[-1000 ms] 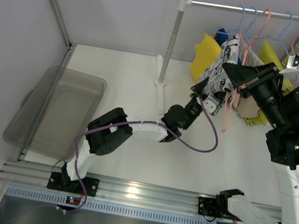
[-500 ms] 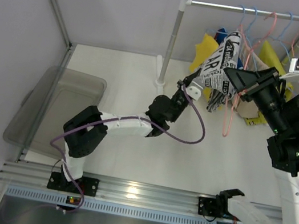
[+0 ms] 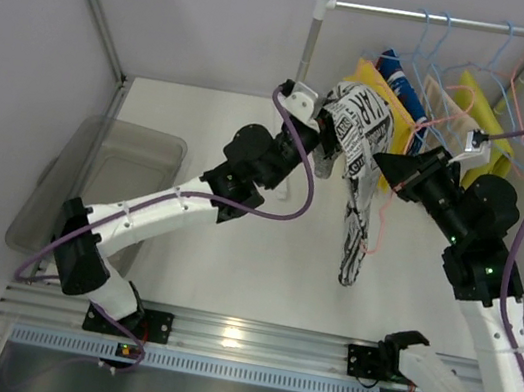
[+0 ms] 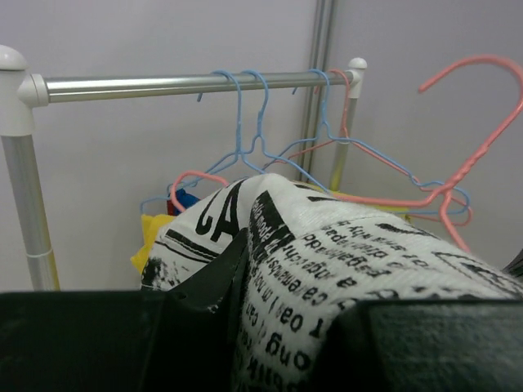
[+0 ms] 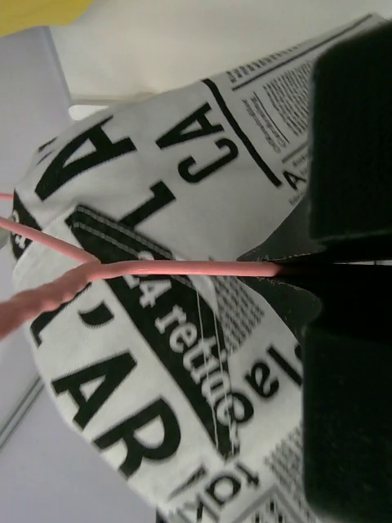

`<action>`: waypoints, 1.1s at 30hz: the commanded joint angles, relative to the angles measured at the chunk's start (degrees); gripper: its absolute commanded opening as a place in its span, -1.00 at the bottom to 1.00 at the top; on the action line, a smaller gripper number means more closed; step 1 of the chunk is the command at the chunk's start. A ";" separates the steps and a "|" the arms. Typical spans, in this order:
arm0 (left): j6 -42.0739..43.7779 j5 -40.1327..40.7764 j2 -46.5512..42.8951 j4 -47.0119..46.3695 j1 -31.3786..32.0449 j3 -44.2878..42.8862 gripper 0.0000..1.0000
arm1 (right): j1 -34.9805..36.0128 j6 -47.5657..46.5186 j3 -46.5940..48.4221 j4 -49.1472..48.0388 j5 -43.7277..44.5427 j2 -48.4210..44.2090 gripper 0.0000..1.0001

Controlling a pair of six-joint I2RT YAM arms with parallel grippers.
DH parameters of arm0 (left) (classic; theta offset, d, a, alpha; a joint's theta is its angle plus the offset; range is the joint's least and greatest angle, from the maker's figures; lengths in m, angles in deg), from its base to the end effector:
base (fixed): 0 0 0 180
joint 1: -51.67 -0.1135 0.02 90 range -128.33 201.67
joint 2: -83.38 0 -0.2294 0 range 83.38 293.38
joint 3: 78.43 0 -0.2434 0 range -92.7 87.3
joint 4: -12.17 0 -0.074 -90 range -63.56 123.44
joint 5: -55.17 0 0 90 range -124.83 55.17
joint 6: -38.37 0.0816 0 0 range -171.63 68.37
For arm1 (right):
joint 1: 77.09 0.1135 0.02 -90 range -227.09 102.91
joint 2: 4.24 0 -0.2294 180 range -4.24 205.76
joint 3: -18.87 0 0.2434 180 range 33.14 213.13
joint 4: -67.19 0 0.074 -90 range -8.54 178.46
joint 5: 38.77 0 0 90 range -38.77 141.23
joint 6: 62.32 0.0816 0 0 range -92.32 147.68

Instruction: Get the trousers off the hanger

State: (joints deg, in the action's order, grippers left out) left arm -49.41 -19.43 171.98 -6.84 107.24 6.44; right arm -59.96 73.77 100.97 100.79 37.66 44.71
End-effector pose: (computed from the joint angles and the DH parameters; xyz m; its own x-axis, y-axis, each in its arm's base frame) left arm 0.2406 -0.3127 0.4363 0.2691 -0.3266 -0.9060 0.6498 0.7559 -0.0795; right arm 0.2108 0.0850 0.4184 -0.3730 0.6179 -0.6922 -0.3487 0.5980 0.7217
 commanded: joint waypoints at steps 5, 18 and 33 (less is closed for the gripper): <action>-6.09 -0.11 -4.66 0.84 0.15 -11.67 -1.00 | 0.37 -5.65 -6.48 -4.74 2.05 -4.12 -1.00; 9.89 11.28 -0.71 3.48 0.15 -32.42 -1.00 | 0.37 -9.52 -12.90 -3.25 1.96 -6.58 -1.00; 44.16 30.92 -13.08 -12.83 -17.77 -11.63 -1.00 | 1.07 -12.86 -9.91 -3.60 -1.55 -6.67 -1.00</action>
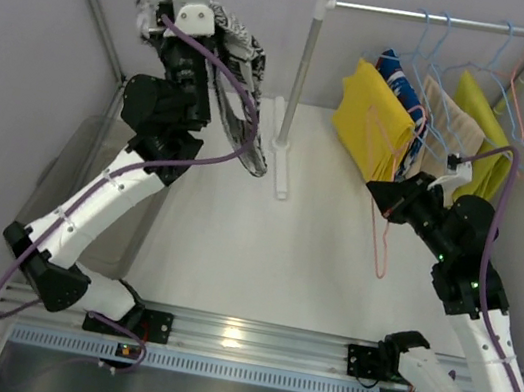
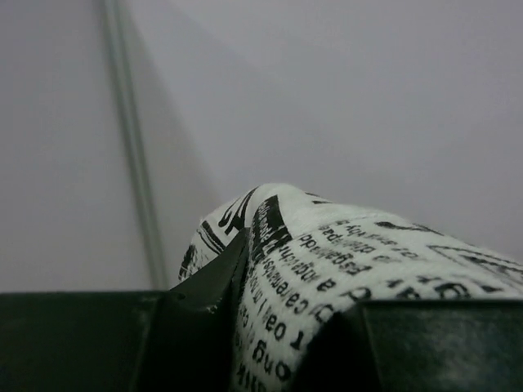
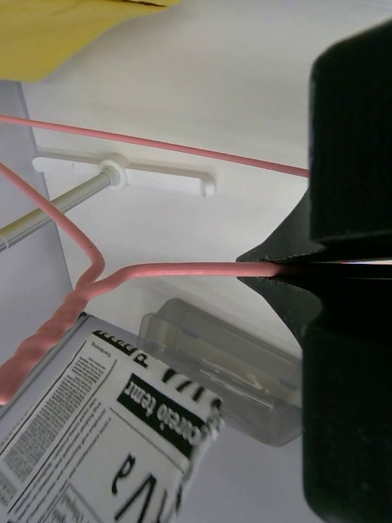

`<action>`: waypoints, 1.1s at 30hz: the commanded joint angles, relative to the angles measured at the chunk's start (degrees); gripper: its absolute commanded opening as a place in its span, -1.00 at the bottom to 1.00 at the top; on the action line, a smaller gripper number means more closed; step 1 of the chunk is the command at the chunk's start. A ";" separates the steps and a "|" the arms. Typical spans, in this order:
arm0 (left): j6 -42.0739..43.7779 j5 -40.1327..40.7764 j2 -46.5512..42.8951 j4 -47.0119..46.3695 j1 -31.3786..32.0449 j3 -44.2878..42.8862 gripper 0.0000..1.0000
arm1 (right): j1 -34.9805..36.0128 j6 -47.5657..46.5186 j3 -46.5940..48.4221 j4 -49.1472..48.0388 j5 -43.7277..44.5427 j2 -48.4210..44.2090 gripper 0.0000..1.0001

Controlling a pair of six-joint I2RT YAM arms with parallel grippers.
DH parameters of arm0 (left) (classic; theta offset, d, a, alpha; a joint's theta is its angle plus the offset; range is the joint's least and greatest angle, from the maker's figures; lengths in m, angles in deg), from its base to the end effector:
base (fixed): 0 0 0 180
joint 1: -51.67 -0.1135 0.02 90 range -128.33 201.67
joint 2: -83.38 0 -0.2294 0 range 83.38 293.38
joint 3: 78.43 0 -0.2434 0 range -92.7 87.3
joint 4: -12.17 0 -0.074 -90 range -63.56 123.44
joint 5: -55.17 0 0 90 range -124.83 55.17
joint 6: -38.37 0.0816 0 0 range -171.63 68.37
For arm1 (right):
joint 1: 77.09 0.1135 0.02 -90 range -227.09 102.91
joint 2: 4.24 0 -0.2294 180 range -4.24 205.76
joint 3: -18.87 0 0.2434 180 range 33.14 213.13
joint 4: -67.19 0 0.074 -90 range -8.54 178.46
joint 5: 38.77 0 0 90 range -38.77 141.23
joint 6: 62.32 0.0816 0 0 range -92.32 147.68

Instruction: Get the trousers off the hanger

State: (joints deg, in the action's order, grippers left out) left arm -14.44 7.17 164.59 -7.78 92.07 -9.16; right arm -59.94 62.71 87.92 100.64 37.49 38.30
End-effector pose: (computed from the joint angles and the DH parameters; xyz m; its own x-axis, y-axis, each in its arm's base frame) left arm 0.2518 -0.1426 0.5625 0.5521 0.1200 -0.8251 -0.2300 0.9731 -0.0123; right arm 0.2054 0.0837 0.3587 -0.3883 0.4637 -0.7964 -0.3528 0.7236 0.5933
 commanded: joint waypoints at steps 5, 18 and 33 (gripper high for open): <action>9.32 6.06 -15.37 -12.32 -11.46 19.91 -1.00 | 1.05 -2.95 4.01 -3.45 -1.99 0.17 -1.00; 1.38 10.03 -39.89 1.09 -39.96 43.96 -1.00 | 1.66 -4.18 6.91 -3.27 -3.31 4.21 -1.00; 15.45 5.64 -48.97 -10.06 -43.30 73.68 -1.00 | 2.72 -4.26 8.32 -1.25 -2.70 6.67 -1.00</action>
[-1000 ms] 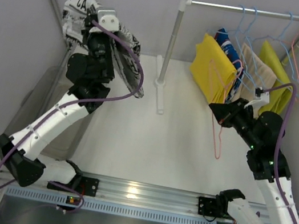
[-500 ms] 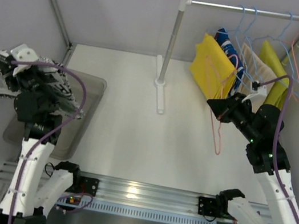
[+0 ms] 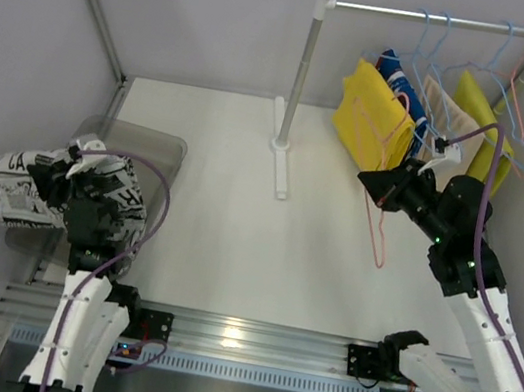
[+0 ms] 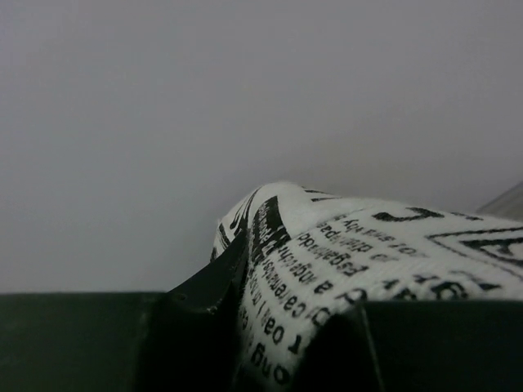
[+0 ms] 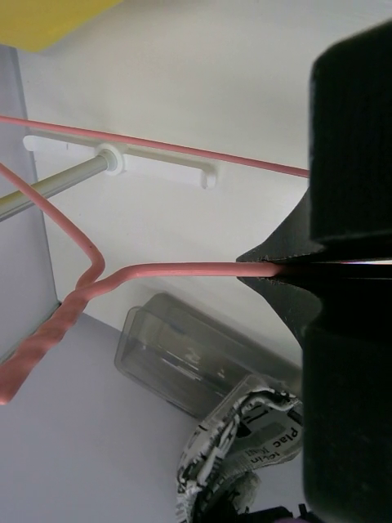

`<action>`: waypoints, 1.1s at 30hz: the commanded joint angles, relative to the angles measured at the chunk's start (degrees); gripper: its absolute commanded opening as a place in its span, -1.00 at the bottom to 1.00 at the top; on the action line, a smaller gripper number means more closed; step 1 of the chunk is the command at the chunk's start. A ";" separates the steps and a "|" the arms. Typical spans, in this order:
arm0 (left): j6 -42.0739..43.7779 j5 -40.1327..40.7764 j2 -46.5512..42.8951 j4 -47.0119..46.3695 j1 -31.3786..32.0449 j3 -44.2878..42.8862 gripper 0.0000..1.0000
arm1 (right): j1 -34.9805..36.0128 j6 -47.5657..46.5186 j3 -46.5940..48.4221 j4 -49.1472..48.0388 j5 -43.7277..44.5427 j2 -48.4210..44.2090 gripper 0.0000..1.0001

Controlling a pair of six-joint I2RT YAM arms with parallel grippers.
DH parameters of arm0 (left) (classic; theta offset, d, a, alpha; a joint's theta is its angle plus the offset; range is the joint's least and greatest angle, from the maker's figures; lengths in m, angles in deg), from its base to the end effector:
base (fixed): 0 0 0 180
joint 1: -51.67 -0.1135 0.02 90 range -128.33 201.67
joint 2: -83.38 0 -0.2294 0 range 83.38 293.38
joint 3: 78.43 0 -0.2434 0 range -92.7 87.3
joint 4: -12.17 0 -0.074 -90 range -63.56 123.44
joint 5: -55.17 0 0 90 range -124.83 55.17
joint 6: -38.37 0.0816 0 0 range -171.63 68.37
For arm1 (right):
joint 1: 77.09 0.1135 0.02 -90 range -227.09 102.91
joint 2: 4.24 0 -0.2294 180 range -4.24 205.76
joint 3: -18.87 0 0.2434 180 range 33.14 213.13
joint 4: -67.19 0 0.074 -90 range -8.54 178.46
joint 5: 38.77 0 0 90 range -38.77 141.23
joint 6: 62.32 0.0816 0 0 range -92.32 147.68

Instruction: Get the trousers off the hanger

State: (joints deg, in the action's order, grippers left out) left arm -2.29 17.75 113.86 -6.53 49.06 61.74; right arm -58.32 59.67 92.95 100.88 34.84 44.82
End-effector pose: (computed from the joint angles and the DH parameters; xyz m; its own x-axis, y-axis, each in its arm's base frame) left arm 0.1684 0.0726 0.3275 -0.2461 0.4502 -0.8583 -0.8306 0.3585 0.4261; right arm 0.2206 0.0993 0.3668 -0.4245 0.3925 -0.8159 -0.4102 0.7200 0.5598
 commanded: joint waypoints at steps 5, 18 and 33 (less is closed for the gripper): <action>1.73 -7.31 14.84 -23.77 -0.29 4.21 -1.00 | 1.10 -1.14 2.94 -1.93 0.12 1.21 -1.00; -44.21 -17.15 37.11 20.64 -0.20 -17.33 -0.74 | 1.45 -4.30 7.77 1.14 -0.67 2.62 -1.00; -47.76 -43.39 19.01 70.10 -0.20 -38.31 0.98 | 1.71 -7.47 14.54 12.48 -3.66 4.82 -1.00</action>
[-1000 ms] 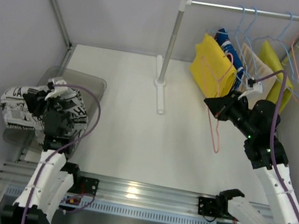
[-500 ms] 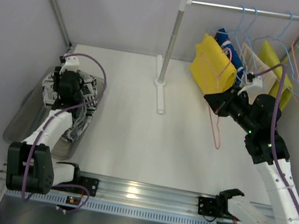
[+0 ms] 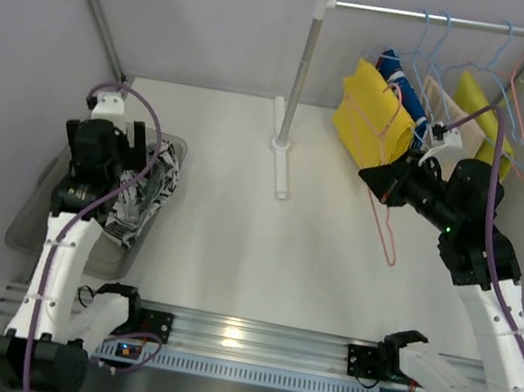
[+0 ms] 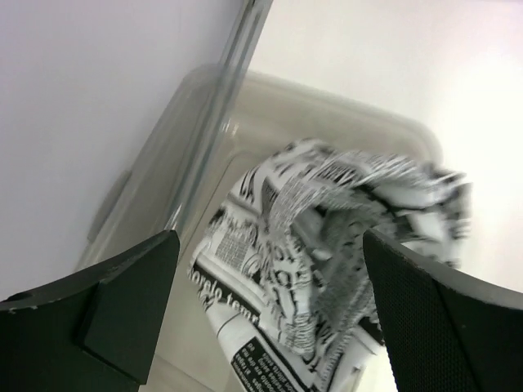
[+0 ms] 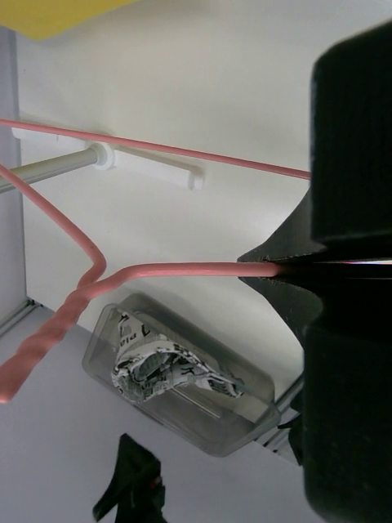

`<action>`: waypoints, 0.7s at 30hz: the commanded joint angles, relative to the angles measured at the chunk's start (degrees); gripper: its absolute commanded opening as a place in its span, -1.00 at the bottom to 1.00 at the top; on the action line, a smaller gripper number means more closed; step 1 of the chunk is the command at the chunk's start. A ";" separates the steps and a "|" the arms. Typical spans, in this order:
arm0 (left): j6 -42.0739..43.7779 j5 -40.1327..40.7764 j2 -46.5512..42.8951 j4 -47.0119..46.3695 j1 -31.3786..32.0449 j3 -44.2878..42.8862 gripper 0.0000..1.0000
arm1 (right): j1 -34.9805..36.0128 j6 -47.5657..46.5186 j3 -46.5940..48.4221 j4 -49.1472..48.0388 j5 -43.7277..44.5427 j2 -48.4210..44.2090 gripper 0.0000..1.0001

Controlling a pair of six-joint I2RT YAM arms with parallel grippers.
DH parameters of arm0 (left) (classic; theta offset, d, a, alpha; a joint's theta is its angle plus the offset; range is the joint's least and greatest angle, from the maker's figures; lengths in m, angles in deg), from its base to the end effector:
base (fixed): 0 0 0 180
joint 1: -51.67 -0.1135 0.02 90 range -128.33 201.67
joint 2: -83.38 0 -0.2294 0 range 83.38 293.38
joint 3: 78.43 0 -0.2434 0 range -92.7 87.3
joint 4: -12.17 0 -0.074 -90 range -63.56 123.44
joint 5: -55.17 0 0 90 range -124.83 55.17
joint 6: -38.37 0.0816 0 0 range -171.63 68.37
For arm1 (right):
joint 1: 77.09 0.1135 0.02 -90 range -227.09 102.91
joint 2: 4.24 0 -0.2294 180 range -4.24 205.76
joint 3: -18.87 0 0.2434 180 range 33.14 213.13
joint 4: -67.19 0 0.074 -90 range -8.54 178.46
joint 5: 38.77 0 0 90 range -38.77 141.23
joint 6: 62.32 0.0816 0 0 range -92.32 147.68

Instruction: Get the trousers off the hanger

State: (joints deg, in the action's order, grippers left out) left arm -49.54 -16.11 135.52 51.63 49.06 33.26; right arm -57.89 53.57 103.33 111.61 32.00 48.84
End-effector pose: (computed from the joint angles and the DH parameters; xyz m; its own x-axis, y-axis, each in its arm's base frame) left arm 0.2505 0.0376 0.3026 -0.4070 0.0160 -0.9133 -0.3230 0.9327 0.1603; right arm 0.2151 0.1034 0.3896 -0.4596 0.2765 -0.8440 -0.4589 0.7397 0.4922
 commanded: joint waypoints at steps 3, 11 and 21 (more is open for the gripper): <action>-0.85 -21.21 -4.68 16.28 -0.29 -17.05 0.98 | 2.24 -0.75 5.30 2.10 -0.38 2.20 -1.00; -5.69 -29.27 -4.68 16.03 -0.20 -21.11 0.98 | 4.35 1.45 14.78 3.77 8.14 10.09 -1.00; -6.04 -29.18 -3.19 12.34 -0.20 -22.42 0.98 | 4.35 1.88 35.17 1.84 10.97 30.49 -1.00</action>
State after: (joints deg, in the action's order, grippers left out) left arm -54.72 -44.46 132.70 65.68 49.06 12.00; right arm -54.35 54.95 132.81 115.77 42.38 74.96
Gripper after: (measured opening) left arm 0.990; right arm 0.007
